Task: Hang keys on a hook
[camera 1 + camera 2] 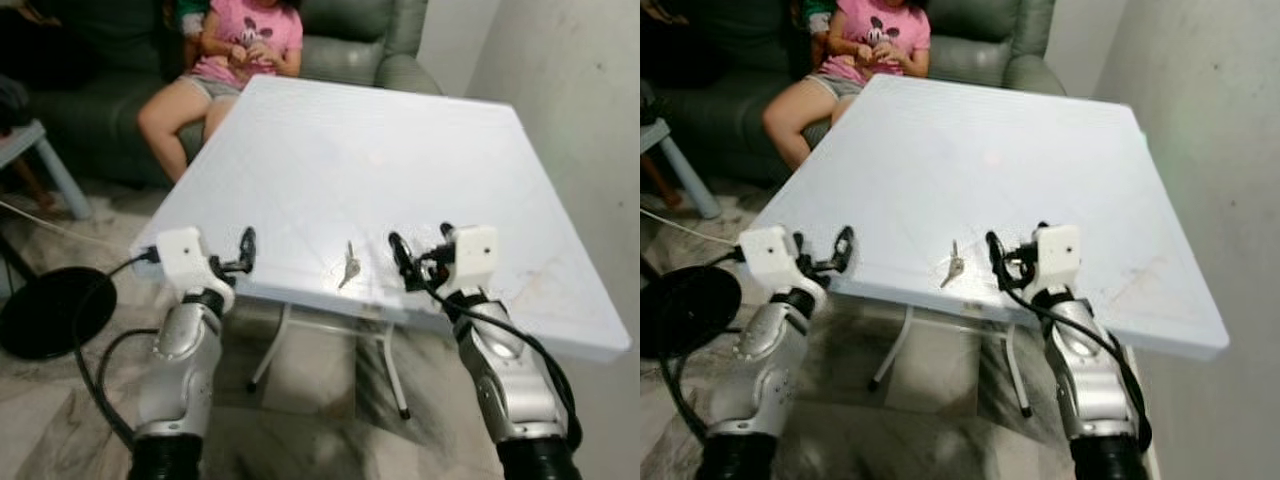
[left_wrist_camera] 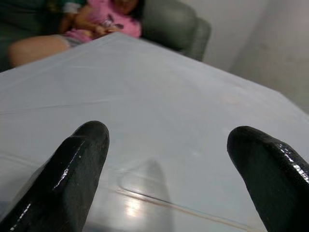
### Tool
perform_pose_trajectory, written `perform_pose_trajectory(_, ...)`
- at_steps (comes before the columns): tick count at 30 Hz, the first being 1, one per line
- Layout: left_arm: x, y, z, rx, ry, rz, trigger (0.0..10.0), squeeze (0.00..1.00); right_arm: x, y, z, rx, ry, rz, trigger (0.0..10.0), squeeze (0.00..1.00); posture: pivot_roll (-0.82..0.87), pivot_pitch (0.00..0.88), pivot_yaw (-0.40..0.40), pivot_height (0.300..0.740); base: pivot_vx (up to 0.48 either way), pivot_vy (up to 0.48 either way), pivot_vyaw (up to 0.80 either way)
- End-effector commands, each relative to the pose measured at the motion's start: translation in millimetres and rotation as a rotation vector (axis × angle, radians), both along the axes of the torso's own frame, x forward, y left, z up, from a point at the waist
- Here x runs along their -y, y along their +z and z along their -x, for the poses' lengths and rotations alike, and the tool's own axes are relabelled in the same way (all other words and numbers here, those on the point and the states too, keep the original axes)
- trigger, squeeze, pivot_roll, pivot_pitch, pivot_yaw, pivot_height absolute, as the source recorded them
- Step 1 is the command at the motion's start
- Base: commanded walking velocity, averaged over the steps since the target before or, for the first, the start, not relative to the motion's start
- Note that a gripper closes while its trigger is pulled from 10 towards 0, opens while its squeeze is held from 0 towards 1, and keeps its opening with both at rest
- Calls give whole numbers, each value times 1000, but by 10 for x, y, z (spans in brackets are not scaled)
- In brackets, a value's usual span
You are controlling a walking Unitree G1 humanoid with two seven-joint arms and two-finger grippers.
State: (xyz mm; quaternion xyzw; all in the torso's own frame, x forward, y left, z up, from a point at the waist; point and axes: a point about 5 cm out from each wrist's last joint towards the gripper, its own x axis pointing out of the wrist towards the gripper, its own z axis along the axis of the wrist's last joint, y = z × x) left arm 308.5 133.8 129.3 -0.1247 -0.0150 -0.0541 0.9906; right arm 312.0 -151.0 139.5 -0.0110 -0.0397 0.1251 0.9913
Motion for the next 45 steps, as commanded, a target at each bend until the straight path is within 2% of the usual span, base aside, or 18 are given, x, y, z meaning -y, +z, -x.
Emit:
perform_pose_trajectory(1,-25,1,9,3,15,-19,10000,0,-29,33,-30,4,30,23,10000,0,51,59,-83,732,0,0,0)
perform_pose_trajectory(6,10,-20,31,-3,-22,-33,10000,0,-91,32,-100,-13,60,138,10000,0,43,64,-75,732,0,0,0)
perform_pose_trajectory(12,52,-15,20,-7,-36,-37,10000,0,-99,67,-210,-52,38,139,10000,0,38,75,-71,732,0,0,0)
perform_pose_trajectory(20,84,-21,31,-12,-54,-38,10000,0,-127,71,-337,-146,17,90,10000,0,41,80,-71,732,0,0,0)
perform_pose_trajectory(24,84,-32,41,-20,-61,-43,10000,0,-233,71,-418,-199,64,17,10000,0,41,80,-71,732,0,0,0)
perform_pose_trajectory(28,85,-29,44,-22,-62,-42,10000,0,-274,65,-469,-205,42,32,10000,0,50,87,-69,732,0,0,0)
perform_pose_trajectory(34,101,-58,80,-36,-63,-35,10000,0,-367,-53,-548,-298,-11,20,10000,0,58,95,-76,732,0,0,0)
perform_pose_trajectory(45,117,-67,99,-46,-63,-29,10000,0,-314,-122,-628,-342,-125,24,10000,0,66,101,-82,732,0,0,0)
